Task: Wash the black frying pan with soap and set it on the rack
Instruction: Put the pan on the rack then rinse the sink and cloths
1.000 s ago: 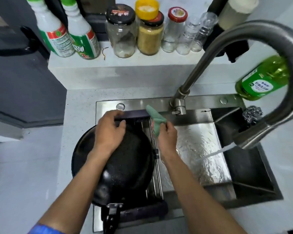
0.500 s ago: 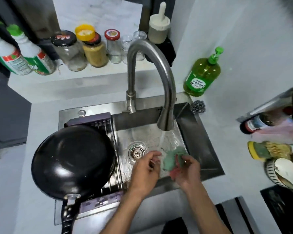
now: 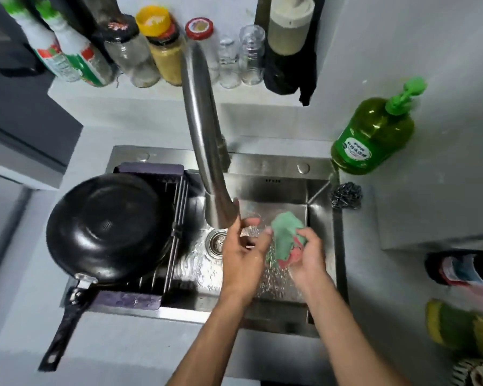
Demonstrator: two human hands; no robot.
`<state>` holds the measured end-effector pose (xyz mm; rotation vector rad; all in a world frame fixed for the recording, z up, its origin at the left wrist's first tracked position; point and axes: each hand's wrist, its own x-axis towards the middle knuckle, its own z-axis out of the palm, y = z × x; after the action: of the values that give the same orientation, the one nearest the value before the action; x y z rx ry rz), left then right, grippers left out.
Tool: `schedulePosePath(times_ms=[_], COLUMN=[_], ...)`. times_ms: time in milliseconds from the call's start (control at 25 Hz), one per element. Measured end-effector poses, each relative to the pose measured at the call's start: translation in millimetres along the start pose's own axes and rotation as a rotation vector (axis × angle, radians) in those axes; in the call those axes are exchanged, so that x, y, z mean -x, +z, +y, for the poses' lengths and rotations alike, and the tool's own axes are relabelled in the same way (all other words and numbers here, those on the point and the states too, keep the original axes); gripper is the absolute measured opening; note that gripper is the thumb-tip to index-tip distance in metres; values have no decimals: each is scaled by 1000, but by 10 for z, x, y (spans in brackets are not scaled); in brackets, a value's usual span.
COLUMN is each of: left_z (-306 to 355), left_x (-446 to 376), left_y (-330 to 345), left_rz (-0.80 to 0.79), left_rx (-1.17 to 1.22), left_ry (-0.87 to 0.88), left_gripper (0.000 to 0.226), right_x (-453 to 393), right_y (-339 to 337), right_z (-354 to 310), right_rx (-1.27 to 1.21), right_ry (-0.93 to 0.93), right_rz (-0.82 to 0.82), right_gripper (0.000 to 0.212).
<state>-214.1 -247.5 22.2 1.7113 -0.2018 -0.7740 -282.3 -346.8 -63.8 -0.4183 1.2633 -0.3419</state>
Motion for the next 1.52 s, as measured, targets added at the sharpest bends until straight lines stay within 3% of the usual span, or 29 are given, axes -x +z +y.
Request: schedulePosePath(times_ms=[80, 160, 280, 360, 440, 520, 600, 760, 840, 920, 1000, 1080, 1160, 1200, 1280, 1400, 1520], left_z=[51, 39, 25, -4, -190, -342, -516, -794, -816, -792, -762, -703, -688, -680, -673, -630, -660], left_x=[38, -24, -204, -399, -683, -897, -1060, -1147, -1147, -1125, -1085, -1085, -1115, -1135, -1141, -1186, -1295], left_y=[-45, -91, 32, 162, 248, 238, 237, 298, 359, 427, 519, 622, 742, 808, 960, 1212, 1339], left_rz=[149, 195, 157, 128, 163, 230, 274, 236, 216, 191, 168, 132, 88, 65, -9, -176, -229], left_rx=[270, 461, 508, 437, 377, 329, 313, 215, 198, 192, 186, 166, 116, 85, 29, -7, 272], left_ry=[-90, -169, -191, -165, -187, -219, -236, -299, -332, -354, -345, -309, -280, -271, -259, -294, -368], left_gripper=[10, 44, 54, 33, 18, 17, 18, 23, 26, 27, 25, 22, 21, 20, 18, 13, 20], right_x=[-95, -187, -356, -640, -1063, -1387, -1589, -1725, -1749, -1721, -1592, -1394, -1217, -1161, -1133, -1114, -980], right_y=[122, 283, 721, 1129, 1532, 1725, 1680, 1154, 924, 820, 704, 390, -98, -324, -632, -557, -319], right_z=[-136, -227, -368, -482, -580, -578, -545, -654, -845, -1028, -1183, -1237, -1171, -1111, -1032, -980, -830], right_rx=[-40, -61, 106, 416, 994, 1629, 1903, 1947, 1981, 1933, 1779, 1703, 1708, 1707, 1657, 1296, 965], right_ry=[30, 57, -146, -508, -812, -880, -795, -831, -749, -700, -817, -1009, -875, -745, -681, -831, -794], right_rz=[-38, -41, -21, -63, -141, -311, -415, -124, -36, -69, -104, 165, 469, 538, 502, 331, 74], right_gripper=[16, 14, 15, 31, 47, 50, 51, 58, 59, 57, 52, 46, 58, 64, 60, 46, 48])
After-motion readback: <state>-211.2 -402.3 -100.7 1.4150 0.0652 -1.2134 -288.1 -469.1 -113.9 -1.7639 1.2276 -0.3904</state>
